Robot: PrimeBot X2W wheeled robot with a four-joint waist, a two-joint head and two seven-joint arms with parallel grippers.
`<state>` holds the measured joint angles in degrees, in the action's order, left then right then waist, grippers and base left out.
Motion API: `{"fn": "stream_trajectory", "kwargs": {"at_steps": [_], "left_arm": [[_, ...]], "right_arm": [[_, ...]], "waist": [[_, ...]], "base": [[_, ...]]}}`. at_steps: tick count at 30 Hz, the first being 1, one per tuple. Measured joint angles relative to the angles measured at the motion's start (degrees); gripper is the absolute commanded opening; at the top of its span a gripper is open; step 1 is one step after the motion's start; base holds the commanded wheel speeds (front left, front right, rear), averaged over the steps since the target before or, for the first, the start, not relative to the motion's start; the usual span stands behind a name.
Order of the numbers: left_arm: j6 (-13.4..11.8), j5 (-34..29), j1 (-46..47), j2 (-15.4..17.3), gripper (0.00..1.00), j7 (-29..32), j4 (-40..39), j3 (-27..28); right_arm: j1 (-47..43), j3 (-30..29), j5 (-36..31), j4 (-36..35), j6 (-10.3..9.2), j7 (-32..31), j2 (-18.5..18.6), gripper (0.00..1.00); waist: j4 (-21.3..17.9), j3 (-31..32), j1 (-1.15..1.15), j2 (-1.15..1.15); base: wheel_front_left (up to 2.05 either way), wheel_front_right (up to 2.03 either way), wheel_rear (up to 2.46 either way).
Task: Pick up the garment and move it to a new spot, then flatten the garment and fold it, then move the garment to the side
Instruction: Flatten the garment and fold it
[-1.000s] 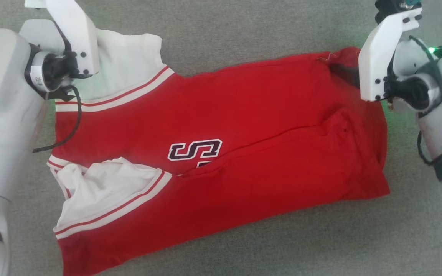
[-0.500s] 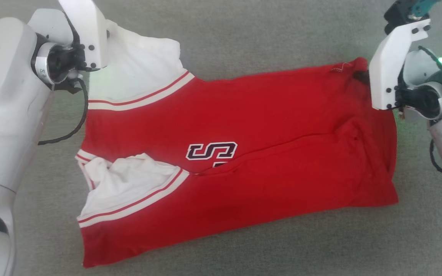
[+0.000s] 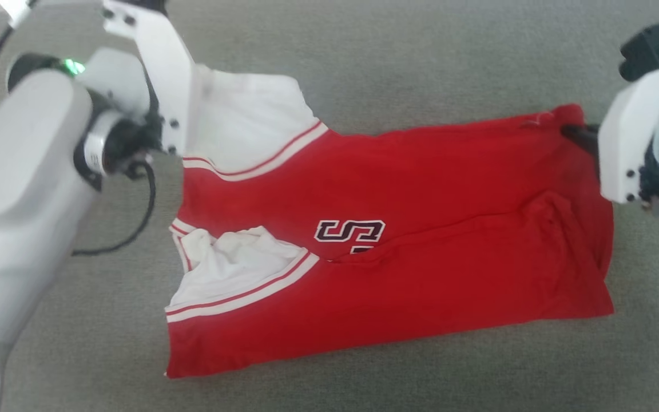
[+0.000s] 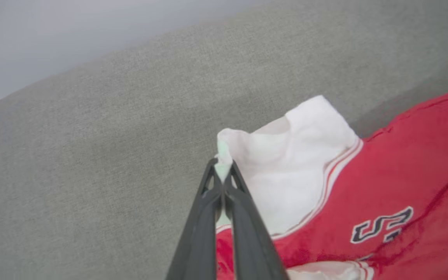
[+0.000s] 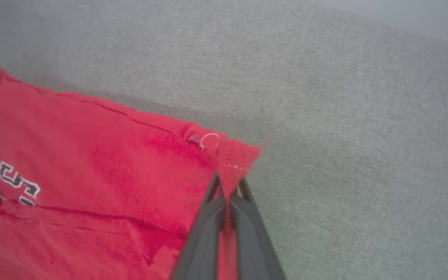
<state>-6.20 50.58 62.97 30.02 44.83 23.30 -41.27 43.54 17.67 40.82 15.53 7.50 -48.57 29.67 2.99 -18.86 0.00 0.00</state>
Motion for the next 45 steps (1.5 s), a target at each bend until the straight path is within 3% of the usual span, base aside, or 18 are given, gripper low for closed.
{"fn": "stream_trajectory", "kwargs": {"at_steps": [3, 13, 20, 24, 25, 26, 27, 28, 34, 45], "left_arm": [[-1.9, -0.01, -2.57, 1.91, 0.0, 1.42, -5.58, -0.31], [-13.51, -0.31, -17.28, 11.13, 0.0, 6.46, -32.21, -1.59], [-18.62, 1.37, -27.66, 13.86, 0.0, 6.41, -38.47, -2.61], [-18.17, 3.09, -31.61, 13.18, 0.0, 4.86, -35.17, -3.31], [-17.25, 3.35, -32.17, 12.73, 0.26, 3.89, -33.87, -3.52], [-16.51, 3.38, -32.48, 12.12, 0.48, 2.69, -32.55, -3.55], [-15.73, 3.61, -32.48, 11.39, 0.93, 1.59, -30.87, -3.27], [-14.73, 3.8, -32.48, 10.84, 1.0, 0.59, -29.47, -3.23], [-10.87, 4.7, -32.48, 8.81, 1.0, -4.83, -23.62, -1.98], [-7.66, 2.87, -37.33, 9.48, 1.0, -22.52, -24.51, 3.24]], "right_arm": [[-2.59, -2.05, -0.05, -2.61, 0.0, -1.26, 0.68, 0.0], [-16.99, -12.01, -1.24, -14.05, 0.0, -7.72, 0.42, 0.0], [-26.17, -17.61, -3.37, -15.78, 0.0, -10.16, -2.97, 0.0], [-27.46, -17.66, -4.76, -13.41, 0.0, -9.53, -4.97, 0.03], [-27.32, -17.71, -5.14, -12.44, 0.0, -9.01, -5.39, 0.25], [-27.1, -17.47, -5.2, -11.46, -0.01, -8.67, -5.91, 0.87], [-26.81, -16.88, -5.88, -10.71, -0.01, -7.82, -6.25, 1.0], [-26.32, -16.49, -6.36, -9.7, -0.01, -7.16, -6.53, 1.0], [-24.77, -14.37, -6.59, -7.08, 0.0, -5.38, -7.47, 1.0], [-26.87, -18.47, -6.36, -9.31, 0.0, -5.53, -7.56, 1.0]], "waist": [[0.64, 0.58, 0.0, 0.0], [1.93, 2.21, 0.0, 0.0], [1.95, 2.1, 0.0, 0.0], [1.67, 2.2, 0.0, 0.0], [1.62, 2.28, 0.0, 0.0], [1.6, 2.39, 0.0, 0.0], [1.61, 2.5, 0.0, 0.0], [1.63, 2.65, 0.0, 0.0], [1.98, 4.39, 0.0, 0.0], [2.8, 8.78, 0.0, 0.0]], "base": [[0.0, 0.0, 0.0], [0.0, 0.0, 0.0], [0.0, 0.0, 0.0], [0.0, 0.0, 0.0], [0.0, 0.0, 0.0], [0.0, 0.0, 0.0], [0.0, 0.0, 0.0], [0.0, 0.0, 0.0], [0.0, 0.0, 0.0], [0.0, 0.0, 0.0]]}}
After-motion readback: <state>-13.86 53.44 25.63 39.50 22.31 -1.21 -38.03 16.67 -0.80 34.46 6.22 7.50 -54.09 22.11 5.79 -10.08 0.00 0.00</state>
